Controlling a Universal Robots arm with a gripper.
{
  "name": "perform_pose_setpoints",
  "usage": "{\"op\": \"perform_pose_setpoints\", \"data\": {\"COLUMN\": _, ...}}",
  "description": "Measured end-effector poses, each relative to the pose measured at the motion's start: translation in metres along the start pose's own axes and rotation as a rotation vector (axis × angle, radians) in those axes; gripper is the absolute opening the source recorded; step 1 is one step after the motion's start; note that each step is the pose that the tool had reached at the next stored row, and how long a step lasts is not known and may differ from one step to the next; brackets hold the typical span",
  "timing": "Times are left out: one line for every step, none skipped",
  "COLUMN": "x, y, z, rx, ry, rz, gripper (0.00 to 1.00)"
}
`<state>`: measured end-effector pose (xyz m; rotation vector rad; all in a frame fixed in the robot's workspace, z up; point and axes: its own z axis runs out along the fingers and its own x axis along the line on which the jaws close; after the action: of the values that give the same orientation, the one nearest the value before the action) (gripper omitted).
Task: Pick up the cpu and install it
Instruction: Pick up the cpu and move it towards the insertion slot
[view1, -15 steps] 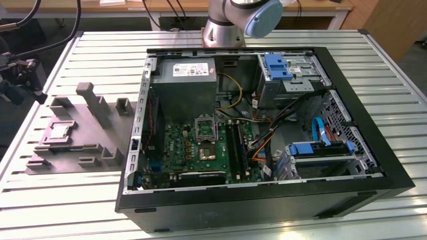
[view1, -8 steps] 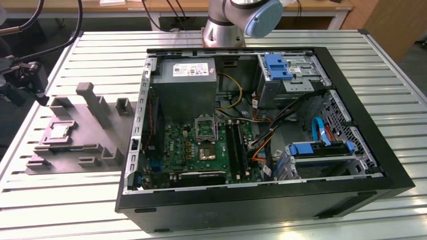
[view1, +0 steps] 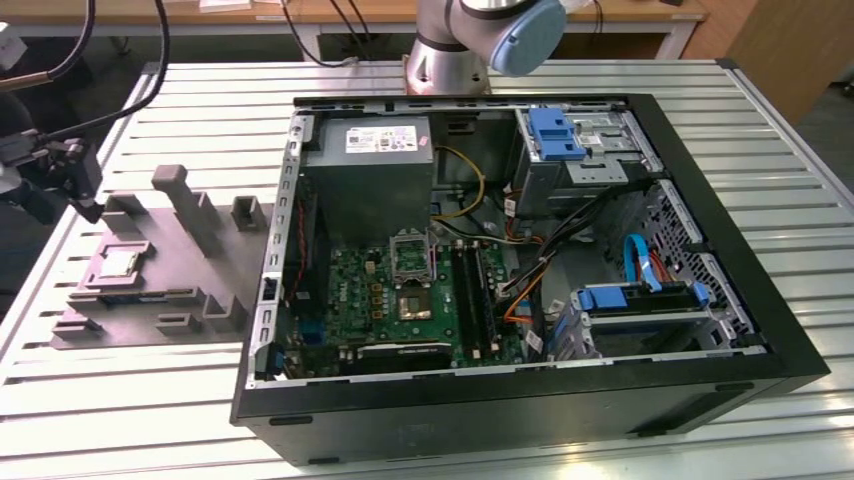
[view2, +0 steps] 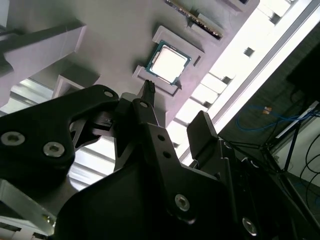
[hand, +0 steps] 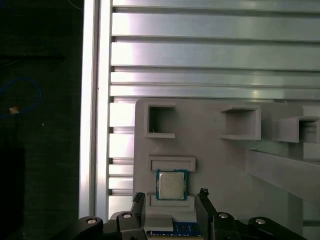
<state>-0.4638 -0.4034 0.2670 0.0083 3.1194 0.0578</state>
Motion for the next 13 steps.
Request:
{"op": "perform_pose_setpoints", "data": {"x": -0.0007, "y": -0.0001, "z": 0.0005, "rx": 0.0001, "ry": 0.0, "rz": 0.002, "gripper": 0.53}}
{"op": "perform_pose_setpoints", "data": {"x": -0.0017, "y": -0.0001, "z": 0.0011, "rx": 0.0002, "ry": 0.0, "rz": 0.003, "gripper": 0.53}}
{"op": "perform_pose_setpoints", "data": {"x": -0.0026, "y": -0.0001, "z": 0.0018, "rx": 0.0001, "ry": -0.0002, "rz": 0.004, "gripper": 0.53}}
{"op": "perform_pose_setpoints", "data": {"x": -0.0034, "y": -0.0001, "z": 0.0024, "rx": 0.0001, "ry": -0.0003, "rz": 0.005, "gripper": 0.53}}
{"op": "perform_pose_setpoints", "data": {"x": -0.0038, "y": -0.0001, "z": 0.0032, "rx": 0.0, "ry": -0.0005, "rz": 0.006, "gripper": 0.53}}
{"op": "perform_pose_setpoints", "data": {"x": -0.0041, "y": -0.0002, "z": 0.0039, "rx": 0.0, "ry": -0.0005, "rz": 0.006, "gripper": 0.53}}
{"op": "perform_pose_setpoints", "data": {"x": -0.0043, "y": -0.0003, "z": 0.0046, "rx": 0.0001, "ry": -0.0004, "rz": 0.006, "gripper": 0.53}}
{"op": "perform_pose_setpoints", "data": {"x": -0.0044, "y": -0.0003, "z": 0.0051, "rx": 0.0001, "ry": -0.0003, "rz": 0.006, "gripper": 0.53}}
{"op": "perform_pose_setpoints", "data": {"x": -0.0045, "y": -0.0004, "z": 0.0051, "rx": 0.0004, "ry": -0.0001, "rz": 0.006, "gripper": 0.53}}
{"op": "perform_pose_setpoints", "data": {"x": -0.0045, "y": -0.0004, "z": 0.0051, "rx": 0.0007, "ry": -0.0001, "rz": 0.006, "gripper": 0.53}}
{"op": "perform_pose_setpoints", "data": {"x": -0.0045, "y": -0.0004, "z": 0.0052, "rx": 0.001, "ry": -0.0001, "rz": 0.006, "gripper": 0.53}}
{"op": "perform_pose_setpoints", "data": {"x": -0.0045, "y": -0.0004, "z": 0.0053, "rx": 0.0017, "ry": -0.0003, "rz": 0.006, "gripper": 0.53}}
{"op": "perform_pose_setpoints", "data": {"x": -0.0045, "y": -0.0004, "z": 0.0053, "rx": 0.0028, "ry": -0.0004, "rz": 0.006, "gripper": 0.53}}
